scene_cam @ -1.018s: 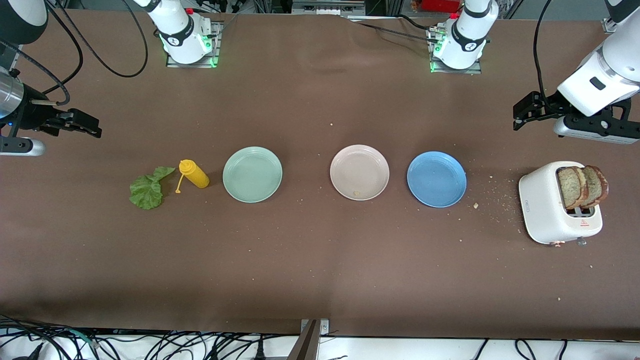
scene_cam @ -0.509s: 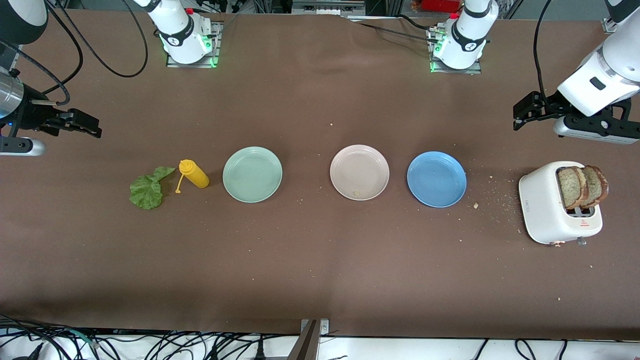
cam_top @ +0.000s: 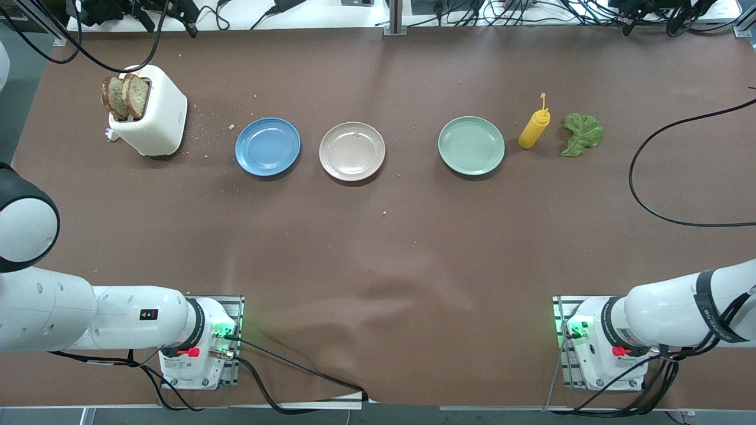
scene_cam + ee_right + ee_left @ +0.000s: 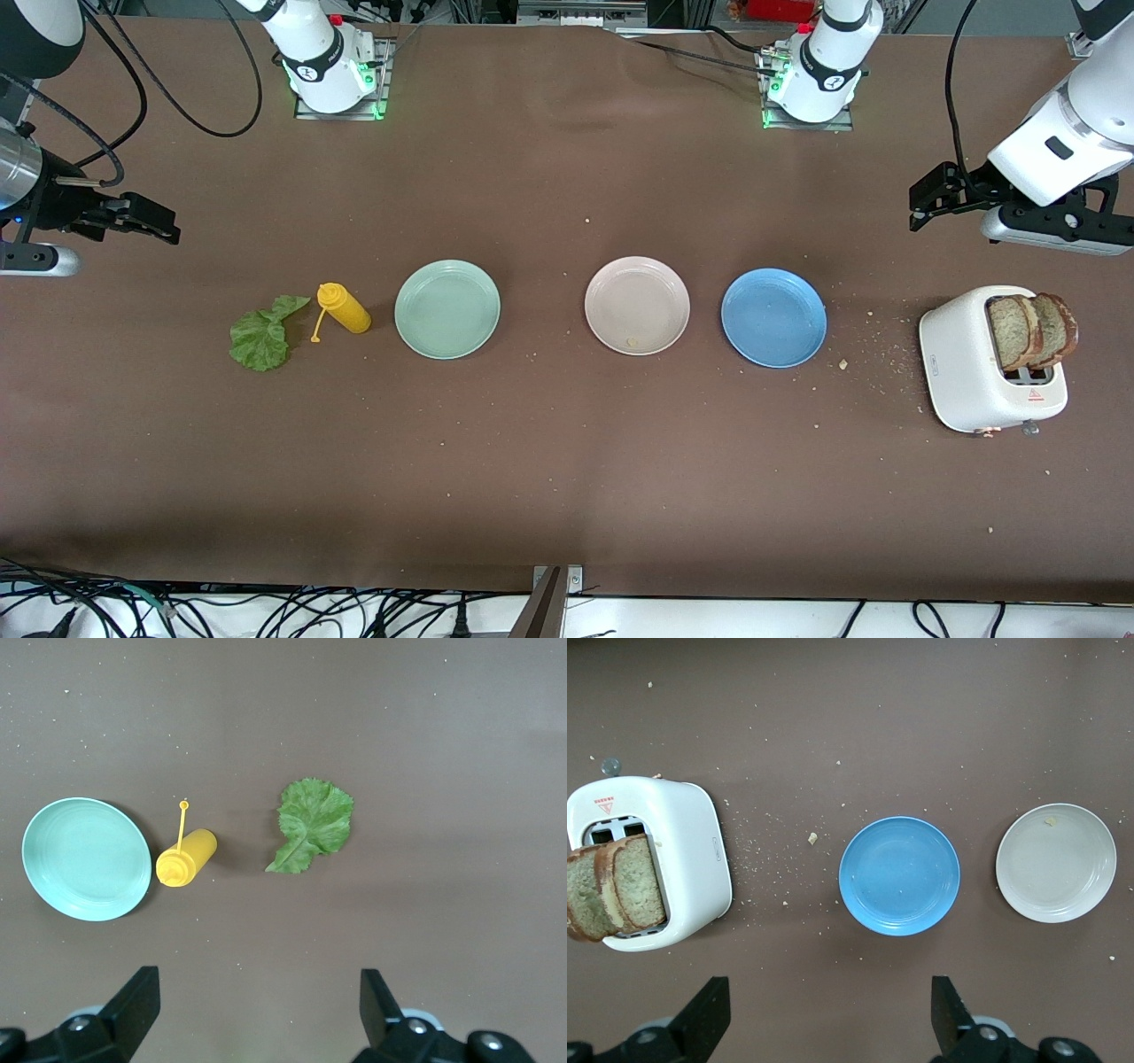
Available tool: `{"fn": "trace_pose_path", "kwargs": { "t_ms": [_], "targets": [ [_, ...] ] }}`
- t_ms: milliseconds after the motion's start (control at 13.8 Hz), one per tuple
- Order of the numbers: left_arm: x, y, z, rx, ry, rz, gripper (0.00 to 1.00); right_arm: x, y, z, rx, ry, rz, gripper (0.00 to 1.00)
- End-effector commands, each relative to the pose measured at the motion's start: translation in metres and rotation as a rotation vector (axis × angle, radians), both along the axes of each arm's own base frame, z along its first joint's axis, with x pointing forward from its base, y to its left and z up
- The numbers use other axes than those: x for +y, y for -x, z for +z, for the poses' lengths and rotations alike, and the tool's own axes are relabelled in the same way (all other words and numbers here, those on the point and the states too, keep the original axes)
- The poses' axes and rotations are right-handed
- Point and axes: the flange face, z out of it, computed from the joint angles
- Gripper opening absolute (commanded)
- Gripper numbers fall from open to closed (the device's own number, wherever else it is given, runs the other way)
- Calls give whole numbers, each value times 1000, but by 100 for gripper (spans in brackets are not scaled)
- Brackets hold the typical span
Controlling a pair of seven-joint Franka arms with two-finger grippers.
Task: Make sandwich in beige plate with both arms
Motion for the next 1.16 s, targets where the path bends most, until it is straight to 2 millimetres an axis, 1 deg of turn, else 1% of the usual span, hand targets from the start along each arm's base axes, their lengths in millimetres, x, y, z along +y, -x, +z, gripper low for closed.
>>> {"fn": "trace_pose_path", "kwargs": {
  "t_ms": [0, 945, 1018, 1091],
  "targets": [
    [1, -4, 6, 7, -18, -19, 100, -1, -2, 5, -8, -4, -7, 100],
    [1, -4, 6, 7, -17, -19, 100, -2, -3, 3, -7, -4, -10, 100],
    [1, -4, 6, 7, -17, -19, 100, -1, -4, 1, -4, -4, -10, 100],
    [2, -4, 6, 7, -17, -18, 100, -1, -6, -5, 7, -6, -10, 100]
  ]
}}
